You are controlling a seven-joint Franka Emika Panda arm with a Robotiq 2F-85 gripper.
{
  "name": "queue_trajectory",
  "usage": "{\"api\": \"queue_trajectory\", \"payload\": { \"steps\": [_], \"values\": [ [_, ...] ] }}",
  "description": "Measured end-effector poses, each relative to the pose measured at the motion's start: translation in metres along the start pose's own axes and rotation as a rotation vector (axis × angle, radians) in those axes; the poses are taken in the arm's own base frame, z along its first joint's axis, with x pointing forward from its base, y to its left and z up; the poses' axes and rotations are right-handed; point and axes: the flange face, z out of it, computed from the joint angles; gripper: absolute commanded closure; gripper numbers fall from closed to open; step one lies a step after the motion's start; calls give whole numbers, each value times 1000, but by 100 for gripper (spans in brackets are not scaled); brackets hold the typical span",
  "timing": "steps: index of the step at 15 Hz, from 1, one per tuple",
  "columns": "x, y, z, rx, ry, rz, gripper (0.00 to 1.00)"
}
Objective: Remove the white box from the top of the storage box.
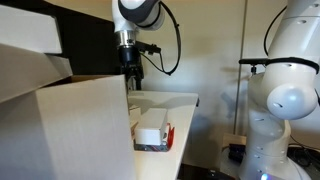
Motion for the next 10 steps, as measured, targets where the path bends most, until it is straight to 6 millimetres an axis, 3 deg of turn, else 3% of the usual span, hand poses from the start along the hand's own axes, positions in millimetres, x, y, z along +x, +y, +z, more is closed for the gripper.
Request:
{"api": "queue_trajectory", "payload": {
  "steps": [3, 7, 10],
  "values": [
    [24, -23, -26, 0, 60, 25, 0],
    [59, -41, -89, -43, 150, -13, 0],
    [76, -65, -129, -94, 167, -79, 0]
  ]
}}
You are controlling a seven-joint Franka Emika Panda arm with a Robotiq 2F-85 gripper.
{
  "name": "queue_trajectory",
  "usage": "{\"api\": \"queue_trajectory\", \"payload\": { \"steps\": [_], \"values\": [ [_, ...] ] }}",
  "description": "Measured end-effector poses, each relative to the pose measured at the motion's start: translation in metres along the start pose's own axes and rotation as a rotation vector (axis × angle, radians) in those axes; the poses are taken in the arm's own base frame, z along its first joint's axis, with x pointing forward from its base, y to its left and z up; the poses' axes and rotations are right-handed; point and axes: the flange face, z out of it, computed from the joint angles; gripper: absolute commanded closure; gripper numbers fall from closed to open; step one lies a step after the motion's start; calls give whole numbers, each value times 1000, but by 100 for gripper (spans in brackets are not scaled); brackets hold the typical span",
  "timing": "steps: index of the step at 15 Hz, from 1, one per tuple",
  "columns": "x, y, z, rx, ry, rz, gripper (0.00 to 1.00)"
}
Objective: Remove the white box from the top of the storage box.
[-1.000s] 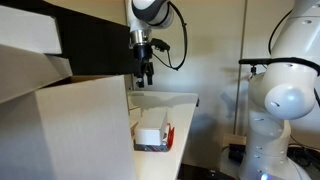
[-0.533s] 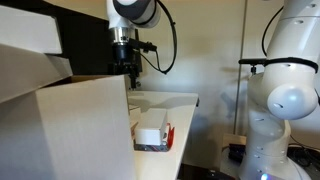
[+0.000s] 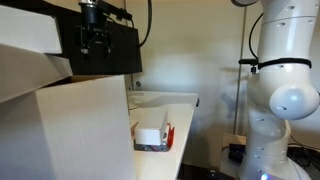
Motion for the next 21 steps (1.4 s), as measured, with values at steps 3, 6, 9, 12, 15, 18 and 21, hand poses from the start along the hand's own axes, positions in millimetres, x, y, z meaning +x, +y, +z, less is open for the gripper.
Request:
{"api": "queue_trajectory", "payload": {
  "steps": [3, 6, 9, 12, 15, 18, 21],
  "values": [
    [22, -24, -27, -30, 6, -87, 0],
    [37, -39, -48, -51, -2, -169, 0],
    [44, -47, -72, -25, -20, -243, 0],
    [38, -60, -105, 21, -27, -322, 0],
    [22, -86, -132, 82, -26, -426, 0],
    [4, -113, -147, 124, -43, -540, 0],
    [-14, -136, -149, 163, -94, -648, 0]
  ]
}}
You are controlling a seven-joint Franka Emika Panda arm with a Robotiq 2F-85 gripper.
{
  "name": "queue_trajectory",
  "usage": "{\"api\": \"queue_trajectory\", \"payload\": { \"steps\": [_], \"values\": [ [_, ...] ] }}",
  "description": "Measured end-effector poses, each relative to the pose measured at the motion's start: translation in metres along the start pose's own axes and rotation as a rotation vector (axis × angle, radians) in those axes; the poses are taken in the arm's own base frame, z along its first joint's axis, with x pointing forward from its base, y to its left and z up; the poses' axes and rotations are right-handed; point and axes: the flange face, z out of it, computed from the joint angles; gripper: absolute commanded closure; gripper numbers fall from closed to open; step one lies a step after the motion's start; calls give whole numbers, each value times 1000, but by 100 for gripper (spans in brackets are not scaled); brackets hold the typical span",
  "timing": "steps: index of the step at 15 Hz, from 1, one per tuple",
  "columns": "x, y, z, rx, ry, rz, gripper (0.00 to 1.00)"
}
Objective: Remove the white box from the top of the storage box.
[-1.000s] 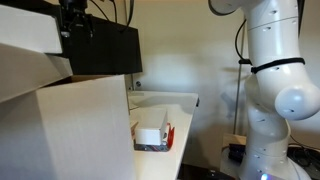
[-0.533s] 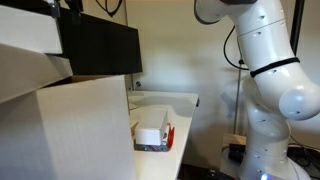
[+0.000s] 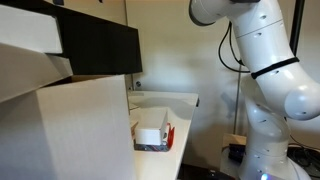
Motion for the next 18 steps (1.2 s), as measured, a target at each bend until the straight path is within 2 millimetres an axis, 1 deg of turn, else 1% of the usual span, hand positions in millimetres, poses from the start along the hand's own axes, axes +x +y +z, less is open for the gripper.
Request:
{"api": "queue_trajectory", "payload": {
  "steps": [3, 9, 13, 18],
  "values": [
    [3, -19, 10, 60, -39, -91, 0],
    [19, -48, 28, 119, -64, -231, 0],
    [30, -67, 30, 126, -28, -271, 0],
    [37, -97, 38, 142, -29, -328, 0]
  ]
}}
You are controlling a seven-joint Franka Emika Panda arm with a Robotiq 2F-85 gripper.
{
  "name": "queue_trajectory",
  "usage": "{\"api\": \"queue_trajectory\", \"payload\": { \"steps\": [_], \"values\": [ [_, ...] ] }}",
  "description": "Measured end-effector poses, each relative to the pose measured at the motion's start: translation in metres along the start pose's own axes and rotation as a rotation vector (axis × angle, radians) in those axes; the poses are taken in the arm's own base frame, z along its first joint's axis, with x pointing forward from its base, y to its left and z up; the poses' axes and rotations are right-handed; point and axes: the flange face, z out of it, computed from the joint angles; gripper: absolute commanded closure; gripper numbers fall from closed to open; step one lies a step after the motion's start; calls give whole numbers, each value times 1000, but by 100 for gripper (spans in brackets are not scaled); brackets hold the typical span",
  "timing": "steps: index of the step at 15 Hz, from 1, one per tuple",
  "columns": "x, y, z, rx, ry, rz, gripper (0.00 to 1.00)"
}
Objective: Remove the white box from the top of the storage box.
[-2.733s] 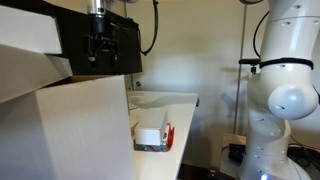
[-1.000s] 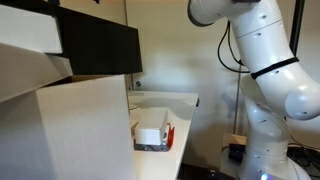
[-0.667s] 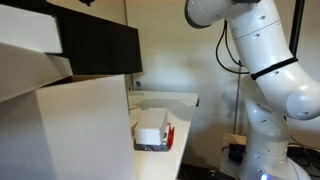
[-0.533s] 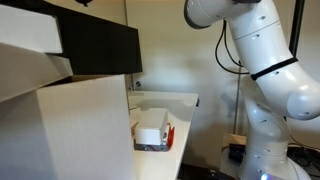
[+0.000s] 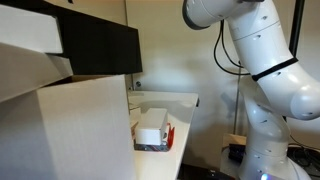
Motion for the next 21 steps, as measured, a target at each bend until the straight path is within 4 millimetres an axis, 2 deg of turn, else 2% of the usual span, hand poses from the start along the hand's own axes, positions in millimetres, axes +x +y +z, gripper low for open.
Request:
{"api": "queue_trajectory", "payload": {
  "steps": [3, 7, 11, 15, 21],
  "values": [
    [13, -9, 10, 6, 8, -26, 0],
    [41, -9, 22, -21, 111, -37, 0],
    [63, -8, 49, -19, 154, -77, 0],
    [65, -13, 71, 58, 110, -148, 0],
    [48, -11, 71, 113, 41, -256, 0]
  ]
}}
